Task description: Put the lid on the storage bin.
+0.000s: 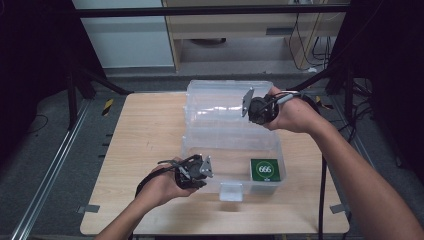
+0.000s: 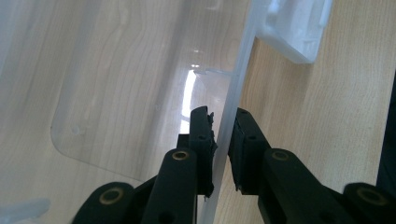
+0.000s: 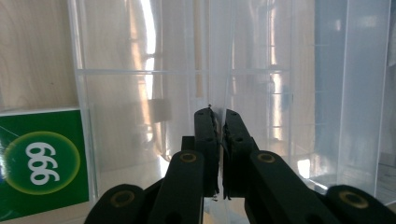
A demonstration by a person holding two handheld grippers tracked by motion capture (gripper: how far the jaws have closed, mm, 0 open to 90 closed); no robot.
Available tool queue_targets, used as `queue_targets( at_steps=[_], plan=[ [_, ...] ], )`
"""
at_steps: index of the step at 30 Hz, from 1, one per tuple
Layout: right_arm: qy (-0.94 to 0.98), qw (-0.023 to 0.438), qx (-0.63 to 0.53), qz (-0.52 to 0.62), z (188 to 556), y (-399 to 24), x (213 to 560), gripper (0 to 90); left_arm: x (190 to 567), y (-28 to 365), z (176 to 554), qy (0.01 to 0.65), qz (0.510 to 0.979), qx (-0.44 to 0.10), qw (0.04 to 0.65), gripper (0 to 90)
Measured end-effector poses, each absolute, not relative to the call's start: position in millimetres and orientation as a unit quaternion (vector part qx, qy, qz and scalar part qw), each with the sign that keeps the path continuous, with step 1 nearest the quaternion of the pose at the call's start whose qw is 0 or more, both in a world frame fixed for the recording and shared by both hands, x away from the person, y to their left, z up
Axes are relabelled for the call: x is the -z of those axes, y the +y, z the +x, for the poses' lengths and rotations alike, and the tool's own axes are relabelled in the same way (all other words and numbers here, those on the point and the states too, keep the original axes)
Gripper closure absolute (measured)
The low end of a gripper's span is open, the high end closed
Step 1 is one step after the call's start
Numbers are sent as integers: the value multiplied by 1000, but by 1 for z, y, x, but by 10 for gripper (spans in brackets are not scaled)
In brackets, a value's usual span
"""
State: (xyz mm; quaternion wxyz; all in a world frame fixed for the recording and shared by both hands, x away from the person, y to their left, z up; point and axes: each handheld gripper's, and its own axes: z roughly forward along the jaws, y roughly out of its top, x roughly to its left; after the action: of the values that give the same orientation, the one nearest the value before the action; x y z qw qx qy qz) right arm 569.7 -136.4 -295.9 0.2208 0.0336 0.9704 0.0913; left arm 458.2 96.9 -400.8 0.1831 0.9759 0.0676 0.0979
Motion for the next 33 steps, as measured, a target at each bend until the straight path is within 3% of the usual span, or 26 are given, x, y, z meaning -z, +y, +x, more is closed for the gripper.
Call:
queue_targets(
  at_steps=[16, 33],
  plan=[
    [967, 237, -87, 26, 565, -134, 295, 862, 402, 93, 458, 77, 973, -109, 188, 793],
    [958, 267, -104, 12, 523, -139, 297, 859, 404, 94, 456, 87, 970, -110, 199, 783]
  ],
)
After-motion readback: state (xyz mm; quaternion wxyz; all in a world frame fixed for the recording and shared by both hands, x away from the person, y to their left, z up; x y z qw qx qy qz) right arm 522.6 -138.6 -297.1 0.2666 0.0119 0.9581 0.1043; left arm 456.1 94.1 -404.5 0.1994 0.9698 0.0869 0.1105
